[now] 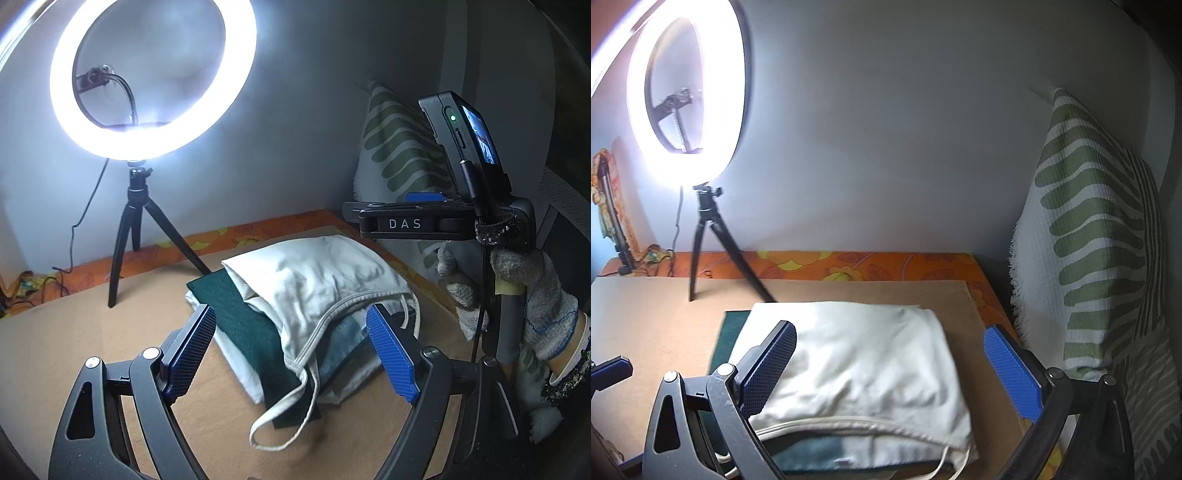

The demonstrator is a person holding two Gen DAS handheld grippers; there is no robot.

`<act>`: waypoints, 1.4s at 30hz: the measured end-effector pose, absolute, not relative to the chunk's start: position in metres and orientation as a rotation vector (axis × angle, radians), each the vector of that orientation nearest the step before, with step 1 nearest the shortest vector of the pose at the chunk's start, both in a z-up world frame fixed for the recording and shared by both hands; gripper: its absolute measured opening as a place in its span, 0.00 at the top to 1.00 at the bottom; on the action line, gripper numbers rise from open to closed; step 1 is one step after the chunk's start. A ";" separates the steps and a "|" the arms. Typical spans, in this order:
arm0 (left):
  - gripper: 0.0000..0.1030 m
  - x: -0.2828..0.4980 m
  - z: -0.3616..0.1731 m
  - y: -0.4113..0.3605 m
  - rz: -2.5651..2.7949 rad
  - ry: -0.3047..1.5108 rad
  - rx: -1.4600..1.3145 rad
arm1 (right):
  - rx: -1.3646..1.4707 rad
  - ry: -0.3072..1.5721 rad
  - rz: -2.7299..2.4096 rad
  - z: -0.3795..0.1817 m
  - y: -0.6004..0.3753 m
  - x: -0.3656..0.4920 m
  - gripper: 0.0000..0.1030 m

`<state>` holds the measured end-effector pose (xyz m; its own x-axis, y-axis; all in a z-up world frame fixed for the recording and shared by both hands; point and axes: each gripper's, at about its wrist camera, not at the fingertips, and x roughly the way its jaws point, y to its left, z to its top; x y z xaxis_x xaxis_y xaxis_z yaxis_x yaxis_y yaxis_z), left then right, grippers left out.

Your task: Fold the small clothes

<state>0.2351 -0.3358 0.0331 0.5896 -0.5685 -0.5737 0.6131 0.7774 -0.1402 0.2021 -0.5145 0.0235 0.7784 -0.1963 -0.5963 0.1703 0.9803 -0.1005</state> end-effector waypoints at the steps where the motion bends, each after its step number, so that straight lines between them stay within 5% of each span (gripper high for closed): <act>1: 0.19 0.232 0.036 -0.331 -0.687 0.633 0.075 | -0.037 0.646 -0.196 0.026 -0.511 0.198 0.00; 18: 0.18 0.162 0.079 -0.226 -0.656 0.562 0.062 | -0.022 0.582 -0.168 0.059 -0.406 0.100 0.00; 42: 0.17 0.123 0.034 -0.151 -0.598 0.623 0.074 | 0.008 0.570 -0.172 -0.012 -0.318 0.035 0.00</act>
